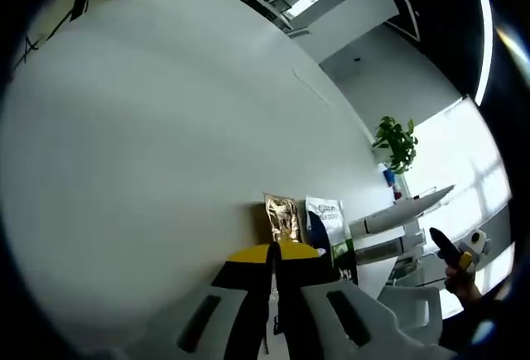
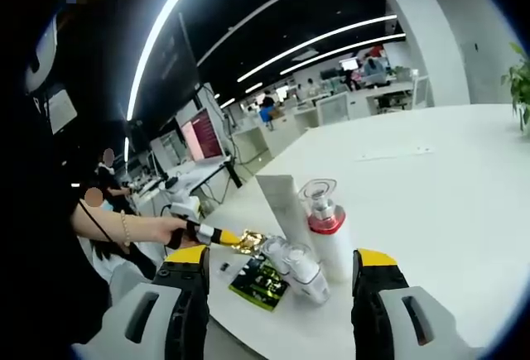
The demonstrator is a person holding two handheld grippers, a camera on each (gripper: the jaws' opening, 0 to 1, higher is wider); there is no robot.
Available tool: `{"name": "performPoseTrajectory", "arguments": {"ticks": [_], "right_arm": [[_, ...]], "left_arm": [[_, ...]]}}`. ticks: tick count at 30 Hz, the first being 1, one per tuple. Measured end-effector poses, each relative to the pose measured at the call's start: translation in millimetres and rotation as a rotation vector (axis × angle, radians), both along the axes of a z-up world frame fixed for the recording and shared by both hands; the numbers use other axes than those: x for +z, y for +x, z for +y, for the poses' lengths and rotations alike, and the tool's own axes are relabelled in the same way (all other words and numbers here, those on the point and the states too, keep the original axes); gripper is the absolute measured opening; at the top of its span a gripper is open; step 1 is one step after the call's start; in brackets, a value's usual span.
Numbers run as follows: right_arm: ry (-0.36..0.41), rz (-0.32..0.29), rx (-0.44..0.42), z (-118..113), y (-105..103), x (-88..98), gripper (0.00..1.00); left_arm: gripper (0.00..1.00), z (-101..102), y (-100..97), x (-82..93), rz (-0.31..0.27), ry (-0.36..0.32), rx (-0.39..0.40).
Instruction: Arrange the skincare products in the storage area until every visible bottle or jar stands upright without overlapping.
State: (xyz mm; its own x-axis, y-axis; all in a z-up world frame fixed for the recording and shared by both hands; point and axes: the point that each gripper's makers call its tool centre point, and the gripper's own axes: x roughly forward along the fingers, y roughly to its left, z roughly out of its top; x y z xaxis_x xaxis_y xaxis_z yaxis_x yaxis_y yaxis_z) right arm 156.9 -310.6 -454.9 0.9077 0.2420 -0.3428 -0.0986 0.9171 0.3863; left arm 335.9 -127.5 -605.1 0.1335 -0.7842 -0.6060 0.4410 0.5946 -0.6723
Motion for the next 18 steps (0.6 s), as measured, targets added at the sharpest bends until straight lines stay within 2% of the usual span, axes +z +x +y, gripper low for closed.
{"name": "performPoseTrajectory", "arguments": {"ticks": [2,5,8,11,14,15,17,18], "right_arm": [[0.003,0.003,0.000,0,0,-0.7,0.70],[0.007,0.007,0.002,1,-1,-1.6,0.70],[0.007,0.008,0.003,2,-1,-1.5,0.70],[0.007,0.008,0.002,2,-1,-1.1,0.69],[0.009,0.008,0.001,2,-2,-1.1,0.69],[0.010,0.008,-0.001,2,-2,-1.1,0.69],[0.013,0.009,-0.003,2,-2,-1.4,0.69],[0.014,0.010,-0.004,2,-2,-1.7,0.69]], "left_arm": [[0.00,4,7.7,-4.3,-0.011,0.010,-0.009],[0.00,3,4.1,-2.3,-0.051,0.048,-0.039],[0.00,1,1.7,0.1,-0.066,0.060,-0.064],[0.00,2,4.9,1.1,-0.103,0.093,-0.084],[0.00,2,14.5,5.7,-0.206,0.131,-0.126],[0.01,2,21.7,7.4,-0.276,0.144,-0.160],[0.05,-6,21.6,15.7,-0.395,0.154,-0.237],[0.09,-11,18.3,18.9,-0.474,0.164,-0.310]]}}
